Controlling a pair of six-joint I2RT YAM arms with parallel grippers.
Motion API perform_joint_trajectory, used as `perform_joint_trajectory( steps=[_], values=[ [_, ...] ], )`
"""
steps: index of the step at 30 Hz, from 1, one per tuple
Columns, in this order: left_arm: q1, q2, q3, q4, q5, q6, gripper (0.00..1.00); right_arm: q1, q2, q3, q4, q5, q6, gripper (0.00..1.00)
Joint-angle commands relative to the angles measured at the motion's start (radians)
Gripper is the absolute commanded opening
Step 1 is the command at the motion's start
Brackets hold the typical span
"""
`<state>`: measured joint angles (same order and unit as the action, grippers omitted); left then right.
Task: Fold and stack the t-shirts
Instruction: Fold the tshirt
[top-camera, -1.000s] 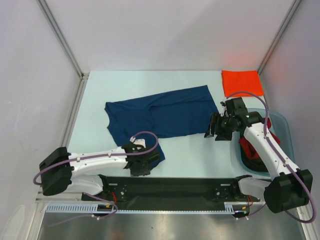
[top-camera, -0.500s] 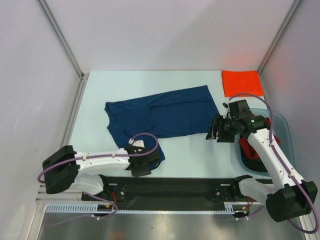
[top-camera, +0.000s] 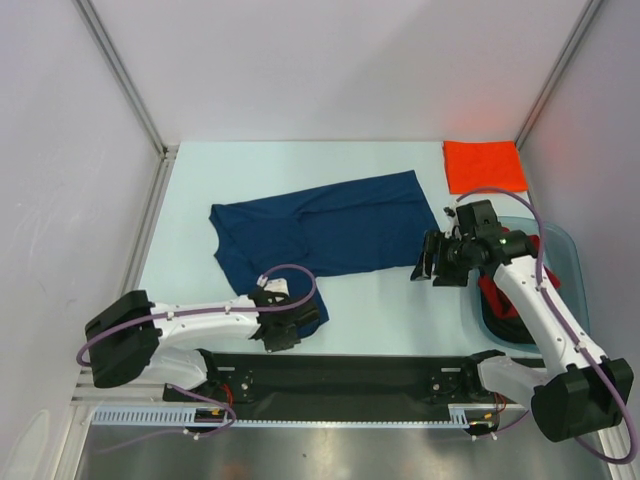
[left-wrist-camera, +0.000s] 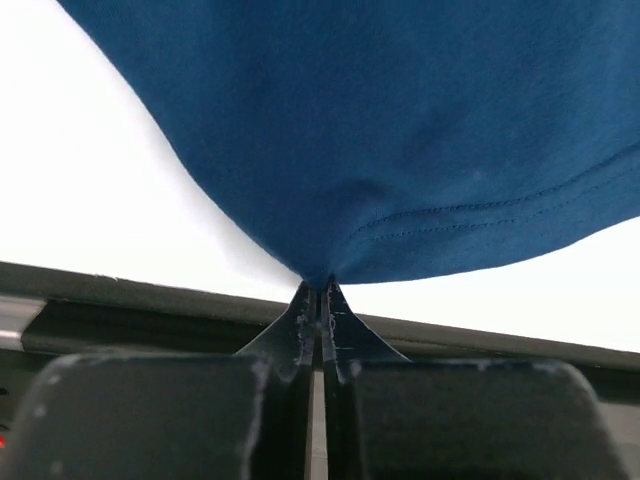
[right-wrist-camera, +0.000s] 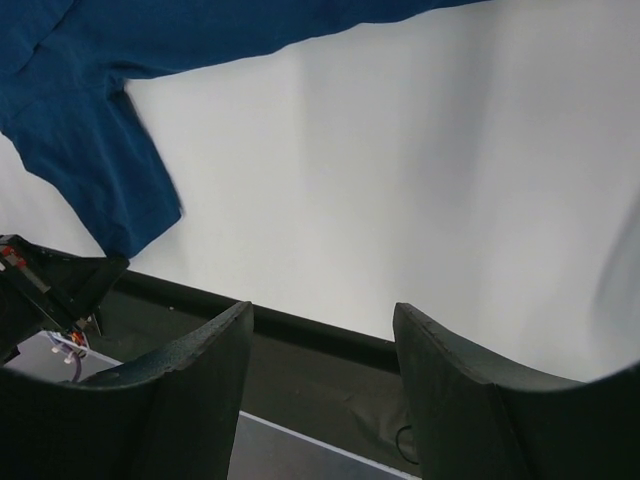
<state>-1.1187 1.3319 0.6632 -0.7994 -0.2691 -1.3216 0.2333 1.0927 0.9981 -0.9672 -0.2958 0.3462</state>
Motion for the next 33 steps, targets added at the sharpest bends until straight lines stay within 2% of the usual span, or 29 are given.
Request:
perform_joint_trajectory(
  steps=[1, 7, 10, 17, 23, 33],
  values=[
    [0.011, -0.028, 0.068, -0.070, -0.065, 0.060, 0.00, -0.018, 0.048, -0.003, 0.018, 0.006, 0.033, 0.65],
    [0.011, -0.060, 0.163, -0.141, -0.078, 0.189, 0.00, -0.199, 0.193, -0.033, 0.135, -0.025, 0.111, 0.66],
    [0.011, -0.080, 0.196, -0.126, -0.065, 0.278, 0.00, -0.259, 0.274, -0.024, 0.186, 0.038, 0.125, 0.66],
    [0.016, -0.192, 0.207, -0.190, -0.105, 0.383, 0.00, -0.278, 0.423, 0.043, 0.278, 0.171, 0.168, 0.62],
    [0.072, -0.326, 0.199, -0.305, -0.157, 0.416, 0.00, -0.261, 0.510, 0.068, 0.326, 0.167, 0.194, 0.60],
    [0.088, -0.407, 0.226, -0.299, -0.122, 0.507, 0.00, -0.252, 0.536, 0.030, 0.386, 0.259, 0.267, 0.57]
  ],
)
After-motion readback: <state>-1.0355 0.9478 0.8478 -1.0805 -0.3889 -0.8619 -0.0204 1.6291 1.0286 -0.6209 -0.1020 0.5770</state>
